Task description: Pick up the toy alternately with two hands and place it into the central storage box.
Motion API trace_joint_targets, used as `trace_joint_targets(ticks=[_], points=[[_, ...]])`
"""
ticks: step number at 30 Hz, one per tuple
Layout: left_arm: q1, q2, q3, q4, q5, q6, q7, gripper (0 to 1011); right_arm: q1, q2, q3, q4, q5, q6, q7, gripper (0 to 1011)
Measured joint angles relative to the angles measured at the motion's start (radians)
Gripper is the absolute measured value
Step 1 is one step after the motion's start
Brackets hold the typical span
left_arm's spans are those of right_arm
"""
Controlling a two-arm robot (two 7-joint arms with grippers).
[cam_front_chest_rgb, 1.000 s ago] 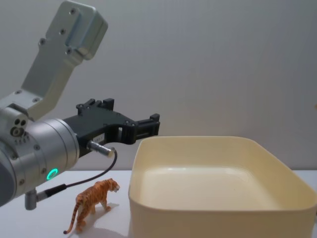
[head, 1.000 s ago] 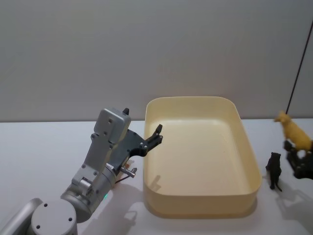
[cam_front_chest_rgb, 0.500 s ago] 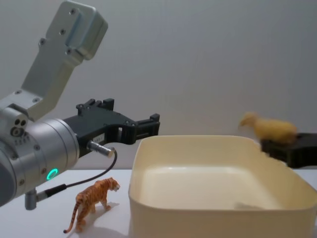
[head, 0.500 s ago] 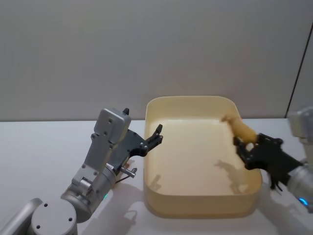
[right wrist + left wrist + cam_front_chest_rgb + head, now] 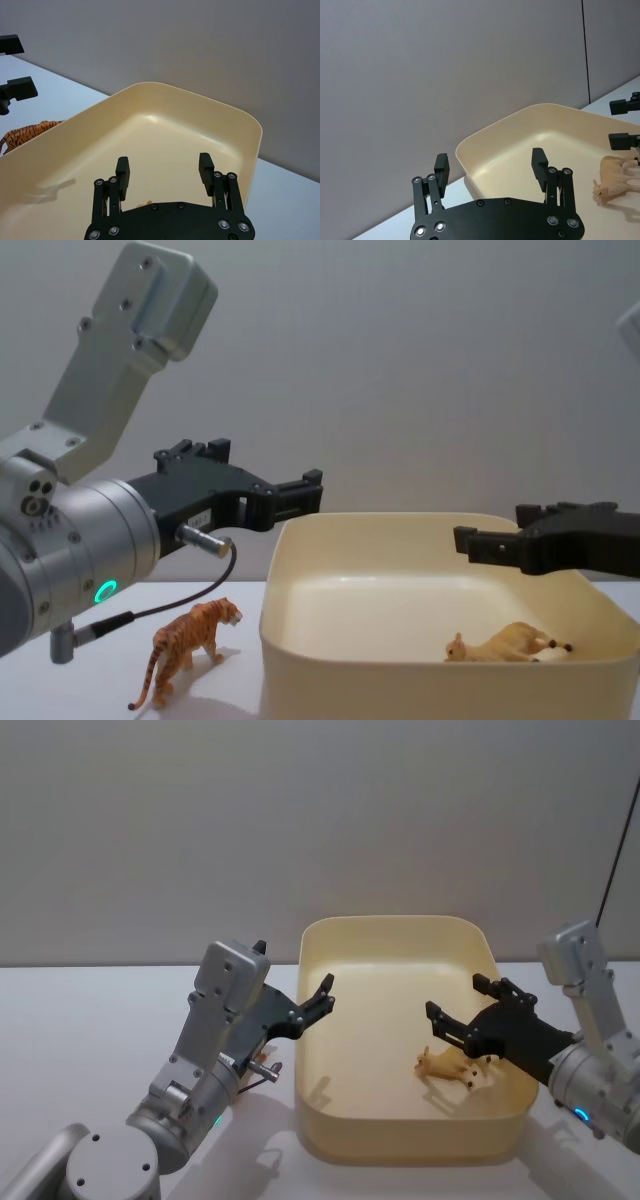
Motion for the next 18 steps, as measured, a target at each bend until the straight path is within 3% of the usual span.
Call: trace_joint_targets(ticks=[8, 18], points=[[0.0, 0.0, 0.0, 0.0, 0.0, 0.0, 0.0, 1001, -0.027, 0.033, 0.024, -0.03, 0.03, -0.004, -0.017, 999], [0.0, 0.0, 0.0, 0.0, 0.0, 0.0, 0.0, 1001, -0.123, 0.122, 0.096, -0.118, 0.122, -0.018, -0.075, 1001]])
